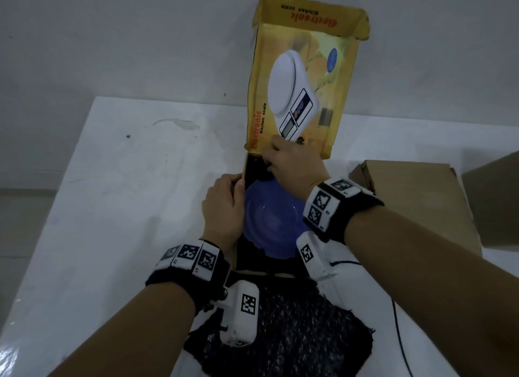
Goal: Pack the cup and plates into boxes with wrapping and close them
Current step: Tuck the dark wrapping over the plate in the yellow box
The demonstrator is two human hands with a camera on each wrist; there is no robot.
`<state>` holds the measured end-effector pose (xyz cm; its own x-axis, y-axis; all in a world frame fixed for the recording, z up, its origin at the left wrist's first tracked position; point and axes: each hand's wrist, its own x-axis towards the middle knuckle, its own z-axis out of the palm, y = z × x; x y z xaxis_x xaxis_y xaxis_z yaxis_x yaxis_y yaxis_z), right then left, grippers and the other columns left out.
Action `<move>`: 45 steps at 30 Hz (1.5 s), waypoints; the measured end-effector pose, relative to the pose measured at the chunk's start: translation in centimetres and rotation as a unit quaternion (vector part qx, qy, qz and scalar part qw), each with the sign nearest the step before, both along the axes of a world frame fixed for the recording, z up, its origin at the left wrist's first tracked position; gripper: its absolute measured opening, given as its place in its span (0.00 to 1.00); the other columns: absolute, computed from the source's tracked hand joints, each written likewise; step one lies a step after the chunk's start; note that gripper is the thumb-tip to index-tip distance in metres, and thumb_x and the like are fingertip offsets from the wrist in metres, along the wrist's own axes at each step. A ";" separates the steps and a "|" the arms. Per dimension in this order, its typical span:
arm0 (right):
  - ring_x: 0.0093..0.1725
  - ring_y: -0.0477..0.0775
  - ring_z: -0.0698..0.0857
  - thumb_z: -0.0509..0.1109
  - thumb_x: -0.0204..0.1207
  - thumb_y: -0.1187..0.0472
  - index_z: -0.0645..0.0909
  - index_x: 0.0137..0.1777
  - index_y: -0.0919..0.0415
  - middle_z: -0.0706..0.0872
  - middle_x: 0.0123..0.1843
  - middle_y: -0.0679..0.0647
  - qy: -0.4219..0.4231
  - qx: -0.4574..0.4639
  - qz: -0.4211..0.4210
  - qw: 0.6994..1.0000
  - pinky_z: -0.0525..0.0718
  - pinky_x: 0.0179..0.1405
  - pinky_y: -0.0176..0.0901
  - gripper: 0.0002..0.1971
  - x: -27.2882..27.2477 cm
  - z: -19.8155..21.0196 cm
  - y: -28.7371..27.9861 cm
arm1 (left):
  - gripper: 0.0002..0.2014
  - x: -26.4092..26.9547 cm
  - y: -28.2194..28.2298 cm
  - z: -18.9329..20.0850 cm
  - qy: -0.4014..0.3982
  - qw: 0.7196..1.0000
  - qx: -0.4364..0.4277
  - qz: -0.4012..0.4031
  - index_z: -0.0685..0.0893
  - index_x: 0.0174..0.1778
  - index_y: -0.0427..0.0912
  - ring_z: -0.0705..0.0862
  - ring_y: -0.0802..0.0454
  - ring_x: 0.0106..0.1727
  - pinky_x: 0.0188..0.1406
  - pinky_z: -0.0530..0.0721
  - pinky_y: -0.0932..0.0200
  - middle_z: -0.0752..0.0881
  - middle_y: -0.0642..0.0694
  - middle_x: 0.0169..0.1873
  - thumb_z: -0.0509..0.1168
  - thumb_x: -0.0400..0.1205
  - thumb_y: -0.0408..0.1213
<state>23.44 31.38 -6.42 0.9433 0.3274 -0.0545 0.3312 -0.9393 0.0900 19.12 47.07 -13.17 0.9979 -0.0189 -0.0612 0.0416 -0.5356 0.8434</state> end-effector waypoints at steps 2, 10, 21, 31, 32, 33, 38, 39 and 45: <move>0.35 0.59 0.83 0.81 0.58 0.70 0.85 0.34 0.60 0.84 0.35 0.55 -0.038 -0.016 0.017 0.999 0.76 0.27 0.43 0.09 -0.5 0.0 0.7 | 0.22 -0.1 0.0 0.0 0.001 1.000 -0.005 0.000 0.80 0.59 0.44 0.82 0.41 0.53 0.53 0.79 0.40 0.85 0.42 0.52 0.48 0.83 0.53; 0.50 0.60 0.82 0.57 0.75 0.71 0.78 0.62 0.61 0.85 0.53 0.59 0.094 0.037 -0.016 0.995 0.80 0.42 0.49 0.18 -1.2 0.1 0.0 | 0.23 -0.1 -0.1 -0.2 -0.006 1.000 -0.004 0.004 0.80 0.60 0.43 0.82 0.42 0.54 0.53 0.78 0.42 0.85 0.43 0.52 0.48 0.82 0.52; 0.56 0.60 0.81 0.58 0.79 0.71 0.80 0.63 0.63 0.78 0.62 0.57 0.087 0.090 -0.034 0.992 0.81 0.51 0.52 0.16 -1.5 -1.2 -0.6 | 0.22 0.1 0.0 -0.4 -0.008 1.000 0.002 0.001 0.80 0.60 0.44 0.82 0.42 0.53 0.53 0.78 0.41 0.85 0.43 0.51 0.48 0.82 0.53; 0.50 0.60 0.83 0.56 0.82 0.62 0.76 0.62 0.58 0.86 0.53 0.57 0.135 0.158 -0.050 0.977 0.81 0.51 0.56 0.12 -1.8 -0.1 -0.5 | 0.21 0.0 0.0 -0.4 -0.012 1.000 0.000 0.004 0.80 0.60 0.45 0.82 0.43 0.53 0.53 0.79 0.40 0.85 0.44 0.52 0.49 0.82 0.52; 0.49 0.59 0.83 0.56 0.83 0.62 0.77 0.58 0.57 0.87 0.52 0.56 0.139 0.146 -0.052 0.978 0.81 0.50 0.55 0.10 -1.7 0.0 -0.4 | 0.22 0.0 0.0 -0.4 -0.013 1.000 0.002 0.003 0.80 0.60 0.44 0.82 0.43 0.54 0.53 0.79 0.41 0.85 0.44 0.52 0.49 0.82 0.52; 0.48 0.58 0.83 0.56 0.83 0.62 0.79 0.56 0.57 0.86 0.51 0.55 0.140 0.137 -0.057 0.979 0.81 0.48 0.53 0.10 -1.7 -0.1 -0.2 | 0.22 0.0 0.0 -0.4 -0.012 1.000 0.003 0.002 0.80 0.60 0.44 0.82 0.43 0.54 0.53 0.78 0.43 0.85 0.44 0.53 0.49 0.82 0.52; 0.54 0.58 0.82 0.63 0.81 0.55 0.79 0.57 0.57 0.85 0.55 0.55 0.098 0.128 -0.061 0.985 0.77 0.44 0.47 0.10 -1.5 -0.5 0.9 | 0.22 0.0 0.0 -0.2 -0.006 1.000 0.003 0.001 0.80 0.59 0.44 0.81 0.43 0.54 0.52 0.77 0.46 0.84 0.44 0.52 0.48 0.82 0.52; 0.55 0.58 0.82 0.65 0.80 0.52 0.79 0.60 0.57 0.85 0.56 0.55 0.102 0.129 -0.052 0.985 0.79 0.47 0.48 0.14 -1.3 -0.3 0.9 | 0.22 0.0 0.0 -0.2 -0.006 1.000 0.002 0.002 0.80 0.59 0.44 0.81 0.43 0.54 0.52 0.77 0.45 0.85 0.44 0.52 0.48 0.82 0.52; 0.64 0.60 0.76 0.60 0.81 0.62 0.78 0.69 0.53 0.81 0.63 0.56 0.152 0.079 -0.035 0.985 0.75 0.62 0.53 0.18 -0.9 -0.2 1.2 | 0.22 0.0 0.0 -0.2 -0.005 1.000 0.007 0.005 0.80 0.59 0.43 0.81 0.42 0.53 0.53 0.78 0.43 0.85 0.43 0.52 0.48 0.82 0.52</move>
